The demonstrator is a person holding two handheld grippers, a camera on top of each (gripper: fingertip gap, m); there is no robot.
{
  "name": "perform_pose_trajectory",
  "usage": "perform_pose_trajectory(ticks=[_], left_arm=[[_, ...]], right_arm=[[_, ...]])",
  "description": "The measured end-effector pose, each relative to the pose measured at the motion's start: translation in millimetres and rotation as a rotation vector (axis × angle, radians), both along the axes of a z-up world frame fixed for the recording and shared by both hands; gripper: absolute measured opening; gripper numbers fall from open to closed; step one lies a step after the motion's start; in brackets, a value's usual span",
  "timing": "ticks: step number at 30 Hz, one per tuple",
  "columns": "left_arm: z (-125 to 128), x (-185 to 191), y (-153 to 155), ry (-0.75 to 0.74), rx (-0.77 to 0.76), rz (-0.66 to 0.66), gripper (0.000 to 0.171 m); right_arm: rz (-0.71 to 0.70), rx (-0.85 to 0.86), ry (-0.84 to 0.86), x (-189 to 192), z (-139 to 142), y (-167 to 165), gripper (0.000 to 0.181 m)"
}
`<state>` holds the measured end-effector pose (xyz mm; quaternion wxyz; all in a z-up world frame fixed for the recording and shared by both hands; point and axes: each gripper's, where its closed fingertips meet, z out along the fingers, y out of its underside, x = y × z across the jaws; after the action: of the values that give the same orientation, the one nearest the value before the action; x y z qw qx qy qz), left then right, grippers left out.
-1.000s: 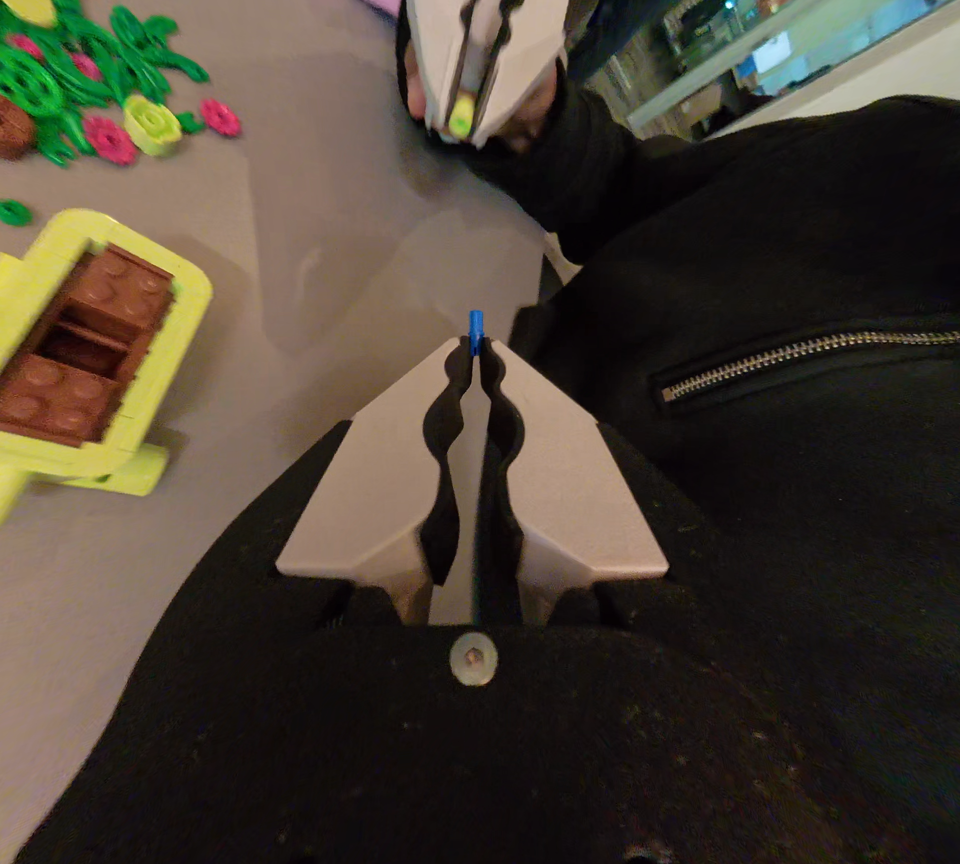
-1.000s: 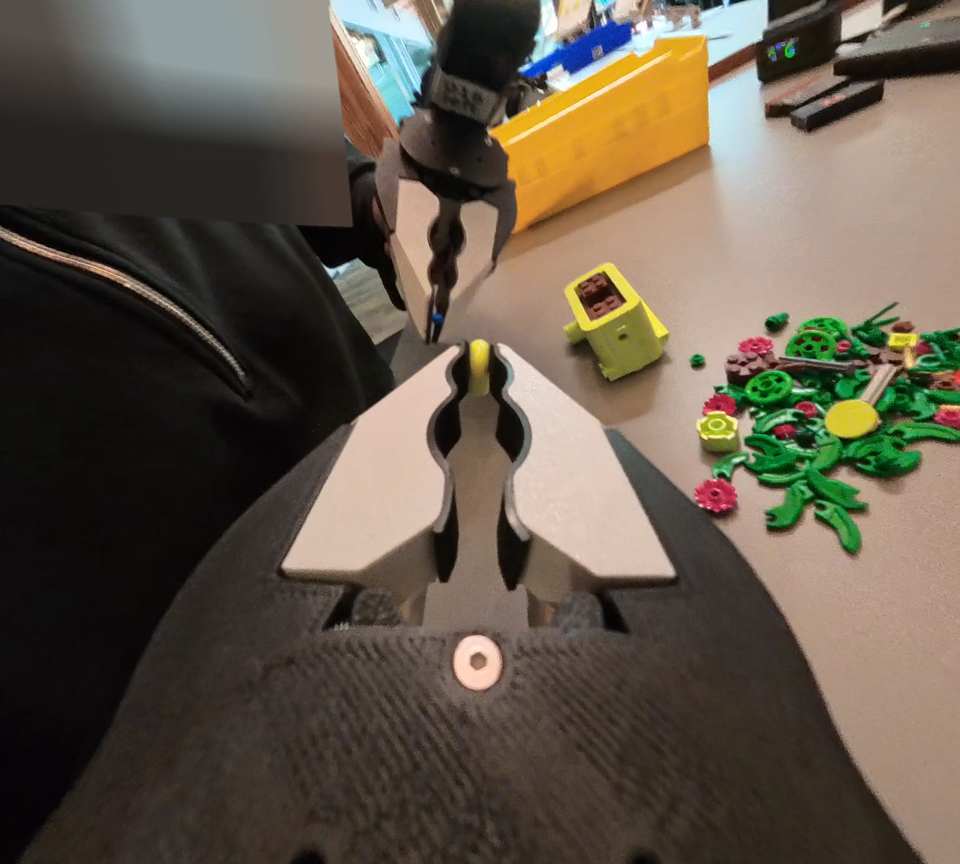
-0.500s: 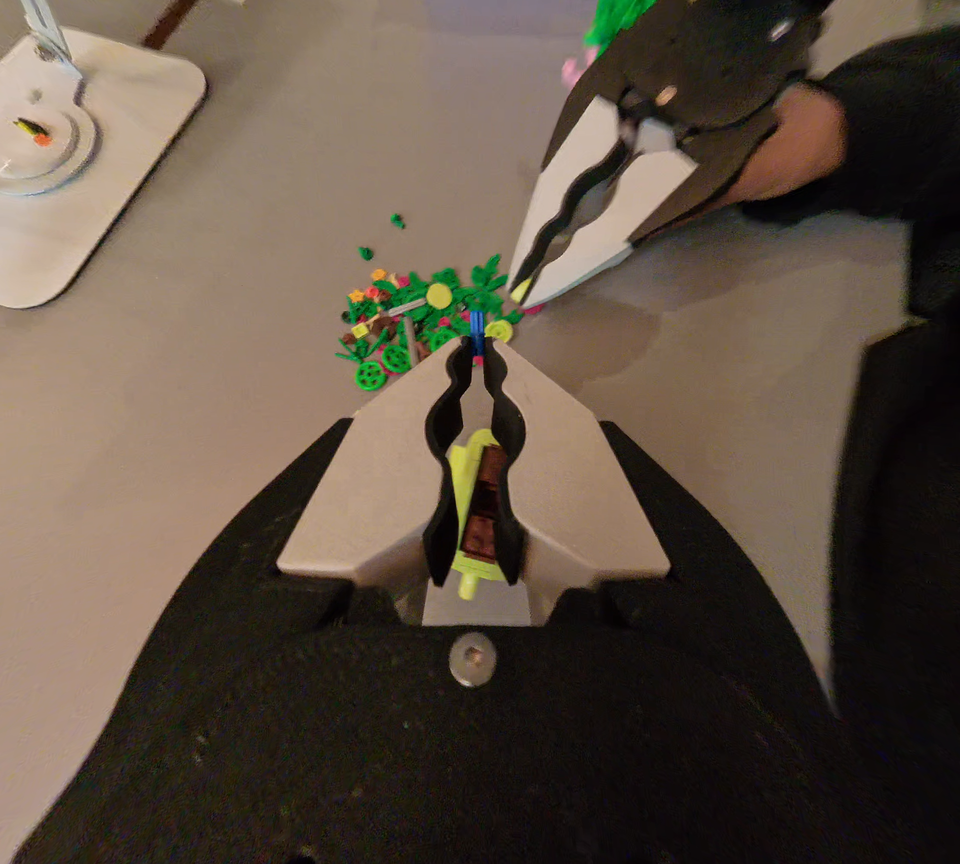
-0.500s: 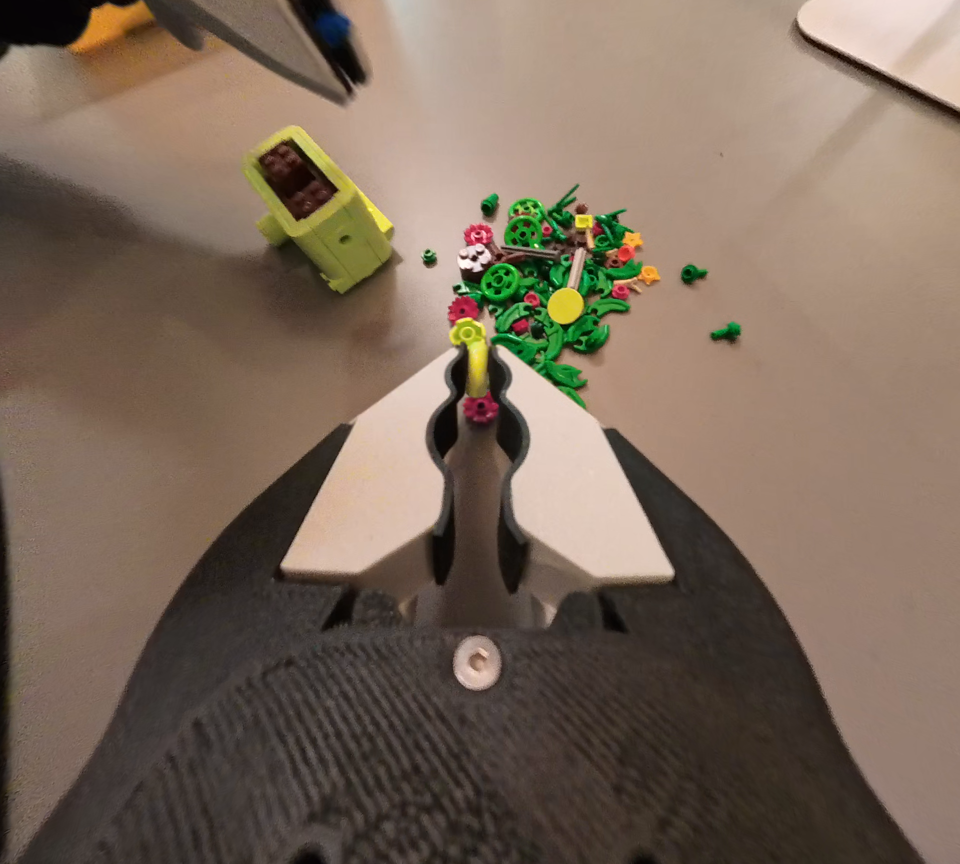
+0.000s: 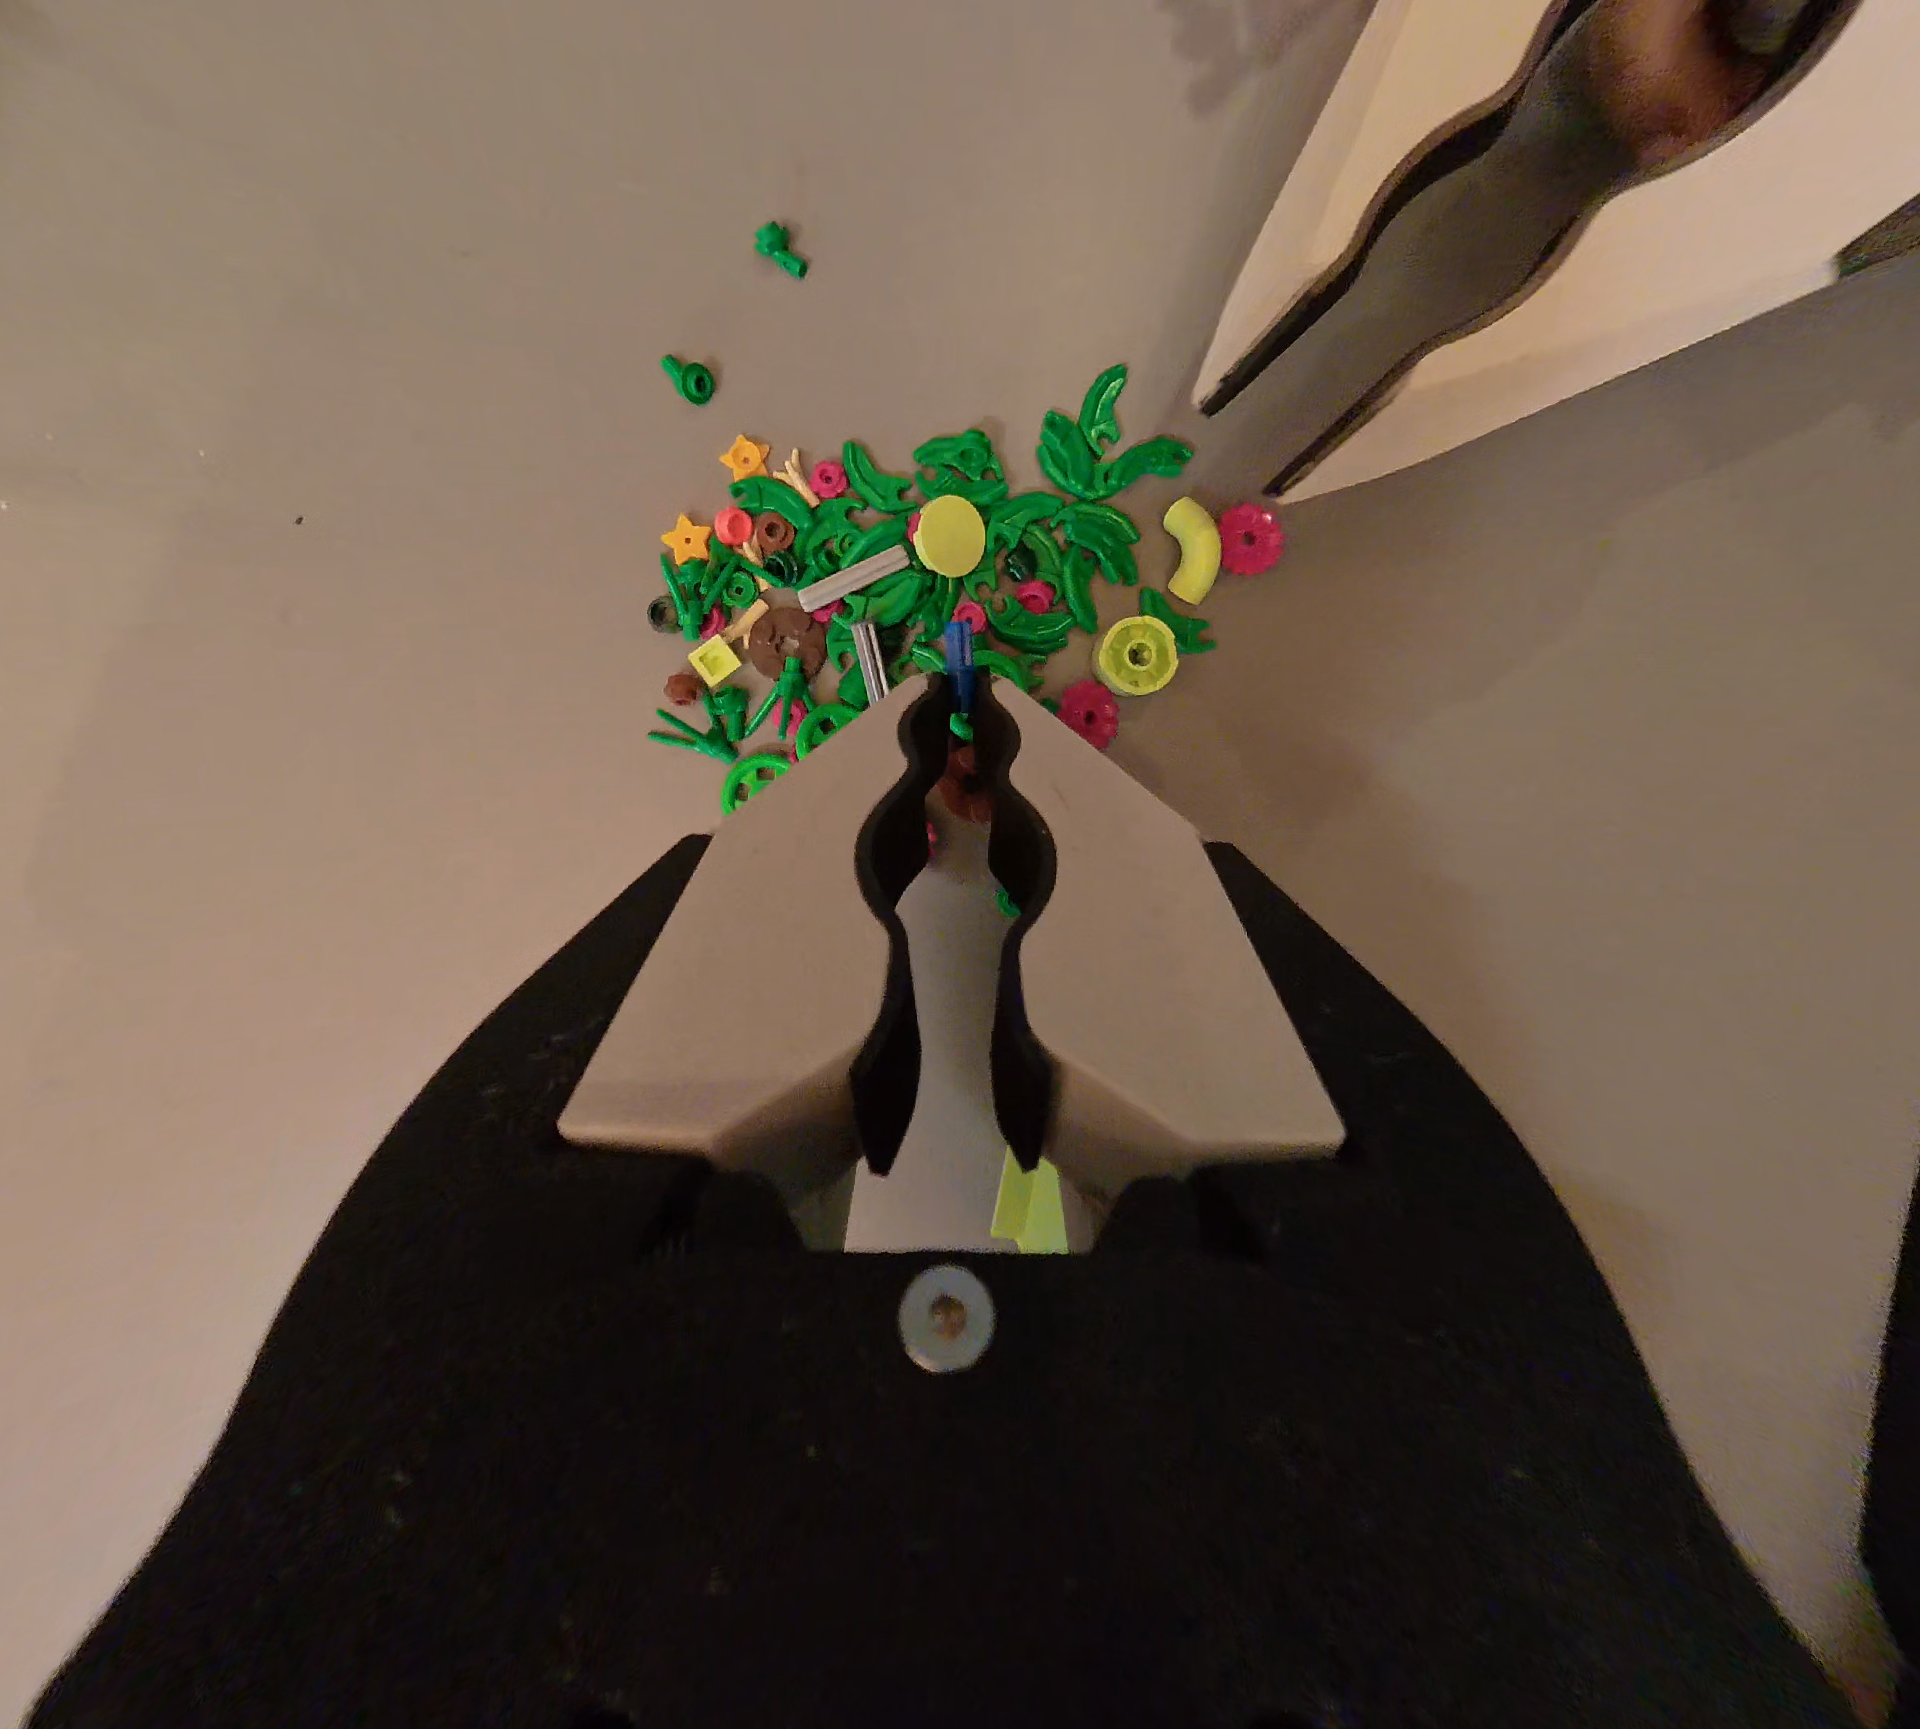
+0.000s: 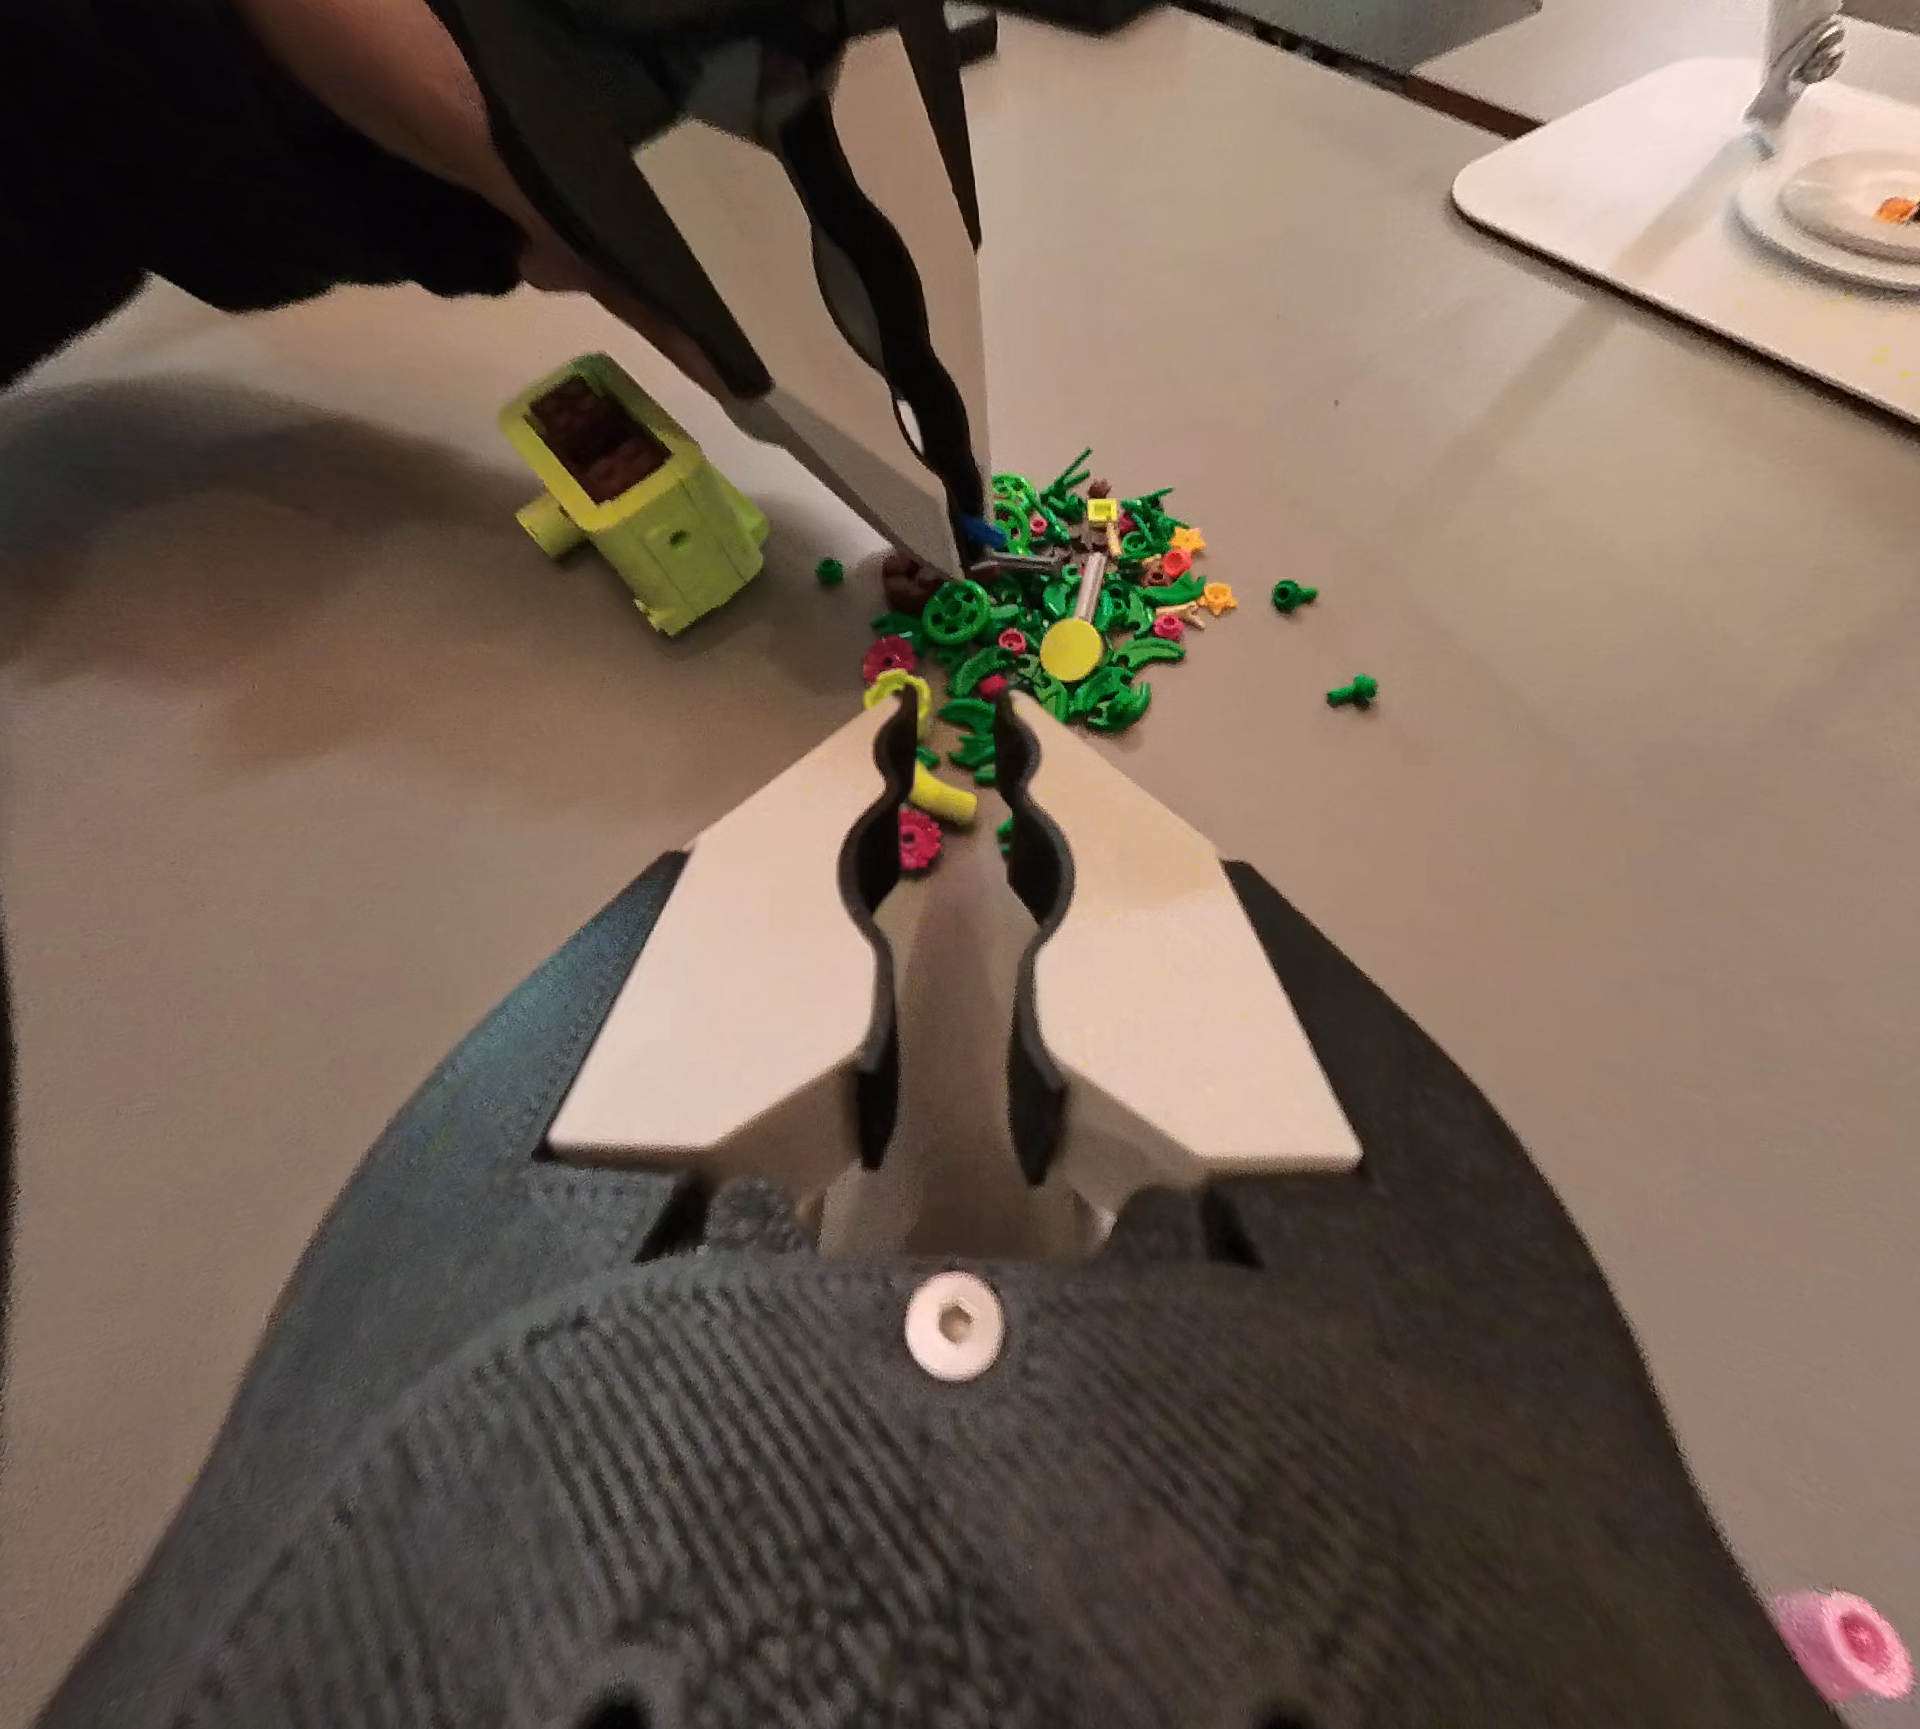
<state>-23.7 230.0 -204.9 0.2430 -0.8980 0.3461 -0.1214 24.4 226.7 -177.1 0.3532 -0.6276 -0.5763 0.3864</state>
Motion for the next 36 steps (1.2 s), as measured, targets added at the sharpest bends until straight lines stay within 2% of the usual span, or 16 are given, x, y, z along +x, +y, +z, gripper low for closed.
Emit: perform_pose_trajectory(ticks=[8, 10, 15, 18, 21, 22, 23, 24, 26, 28, 30, 32, 36], left_arm=[[4.2, -0.6, 1.4, -0.025, 0.035, 0.003, 0.006], [9.2, -3.1, 1.0, -0.054, 0.061, 0.022, 0.010], [31.9, -25.5, -1.3, -0.097, 0.183, 0.110, 0.009], [46.2, -40.0, -11.8, -0.157, 0.250, 0.150, 0.010], [52.3, -35.1, -38.9, -0.283, 0.281, 0.046, 0.016], [54.4, -28.9, -52.2, -0.346, 0.280, -0.015, 0.024], [56.6, -24.0, -64.2, -0.411, 0.280, -0.061, 0.039], [59.4, -21.5, -71.9, -0.470, 0.286, -0.079, 0.056], [61.7, -20.9, -79.6, -0.552, 0.299, -0.075, 0.071], [51.9, -23.1, -84.6, -0.521, 0.283, -0.080, 0.081], [37.1, -28.7, -86.5, -0.406, 0.263, -0.090, 0.084], [29.7, -32.9, -87.9, -0.339, 0.265, -0.097, 0.079], [21.9, -39.7, -96.1, -0.306, 0.245, -0.103, 0.068]], right_arm=[[0.010, -0.020, 0.063, 1.8, 11.3, -1.8, 0.012], [0.015, -0.004, 0.060, 1.6, 11.0, -2.6, 0.012], [0.026, 0.039, 0.067, 0.2, 12.7, -5.1, 0.010], [0.041, 0.054, 0.086, -0.8, 15.7, -7.7, 0.011], [0.061, 0.066, 0.139, -3.5, 23.8, -12.6, 0.023], [0.067, 0.068, 0.170, -5.1, 28.3, -15.1, 0.030], [0.079, 0.065, 0.202, -7.2, 32.2, -18.8, 0.035], [0.095, 0.059, 0.223, -9.6, 34.2, -23.2, 0.038], [0.131, 0.063, 0.206, -14.8, 30.9, -31.6, 0.038], [0.149, 0.096, 0.170, -21.9, 25.2, -38.2, 0.038], [0.173, 0.127, 0.147, -31.1, 21.2, -47.9, 0.039], [0.194, 0.150, 0.129, -40.7, 17.9, -58.5, 0.039], [0.231, 0.169, 0.116, -54.9, 15.0, -76.1, 0.041]])
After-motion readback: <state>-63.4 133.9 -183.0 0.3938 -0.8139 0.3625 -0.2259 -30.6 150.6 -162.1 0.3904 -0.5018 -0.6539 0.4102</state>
